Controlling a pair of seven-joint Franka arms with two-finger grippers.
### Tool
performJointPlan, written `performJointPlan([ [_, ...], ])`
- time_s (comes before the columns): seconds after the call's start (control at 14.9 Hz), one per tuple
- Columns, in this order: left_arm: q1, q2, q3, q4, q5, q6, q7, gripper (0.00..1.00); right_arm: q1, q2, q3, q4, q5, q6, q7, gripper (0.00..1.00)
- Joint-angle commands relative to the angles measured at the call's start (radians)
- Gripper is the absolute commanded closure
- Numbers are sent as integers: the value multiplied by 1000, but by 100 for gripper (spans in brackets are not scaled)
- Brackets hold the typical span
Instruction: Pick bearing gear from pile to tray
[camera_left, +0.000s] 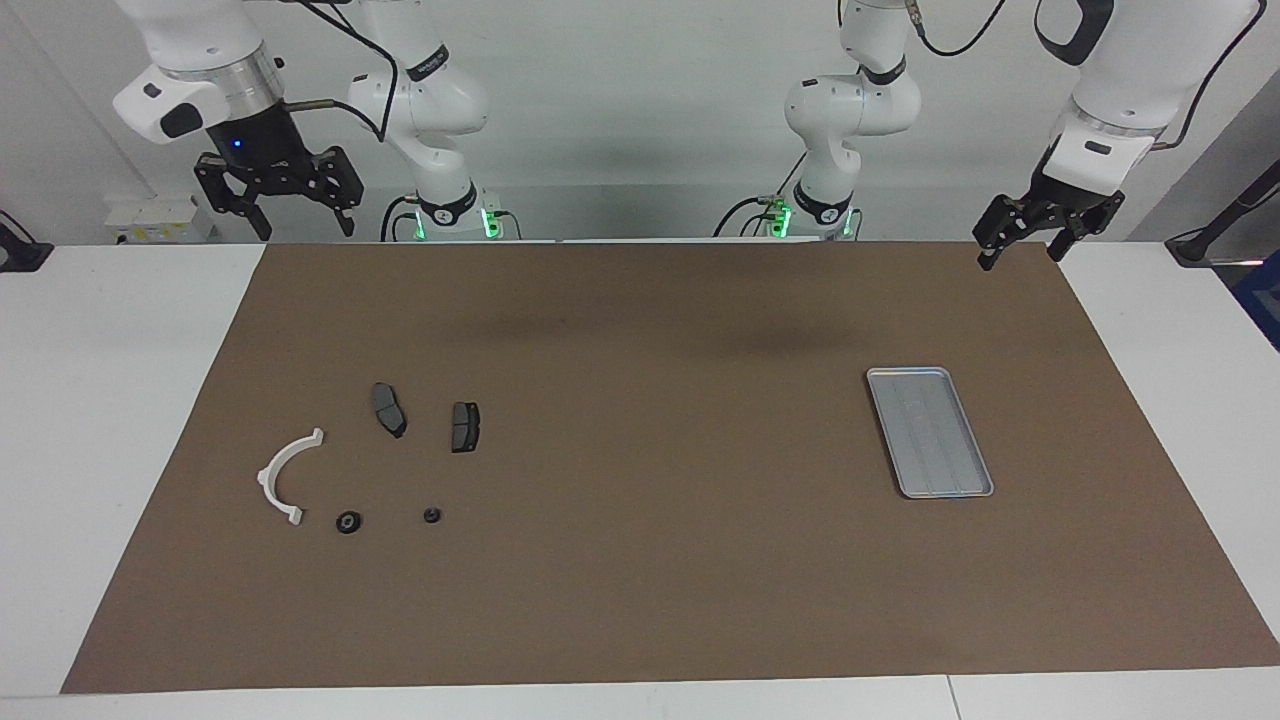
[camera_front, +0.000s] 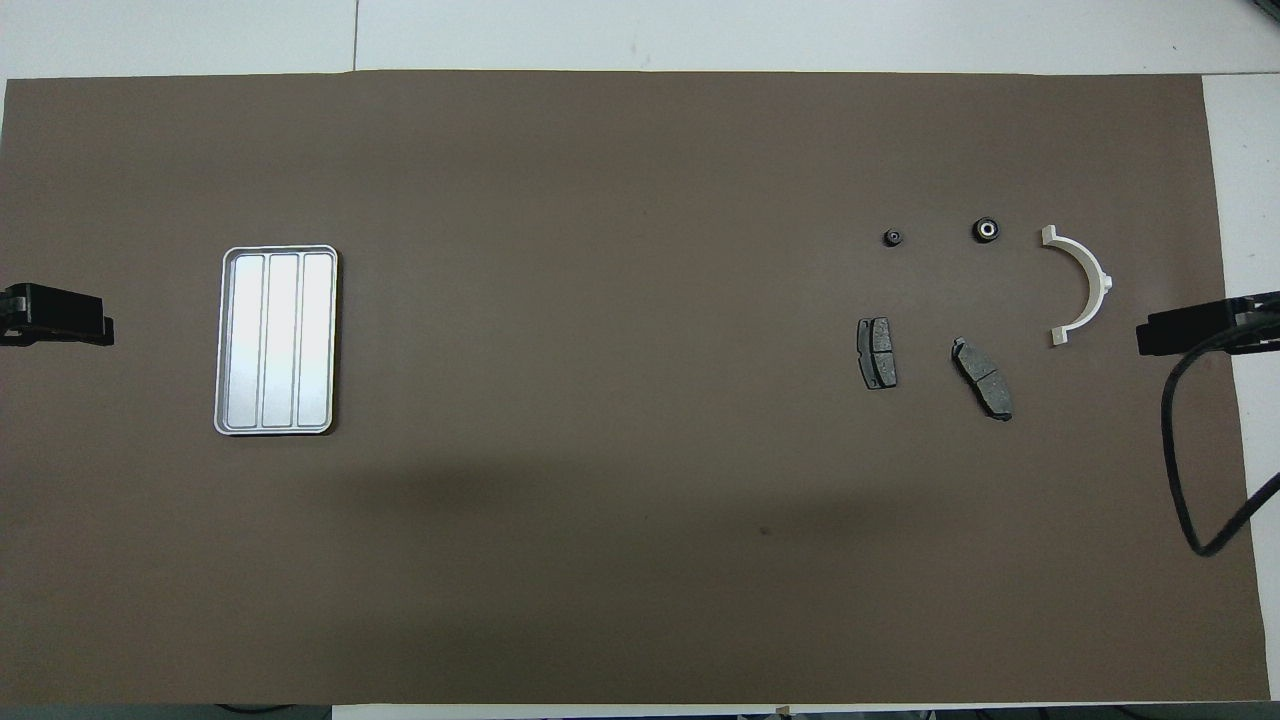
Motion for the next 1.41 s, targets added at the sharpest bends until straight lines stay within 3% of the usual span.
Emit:
performJointPlan([
  [0.0, -13, -21, 10, -16, -8, -7, -5, 0, -16, -10, 6, -5, -9, -13, -26, 0],
  [1.34, -13, -21, 10, -16, -8, -7, -5, 0, -23, -14, 6, -10, -12, -13, -31, 0],
])
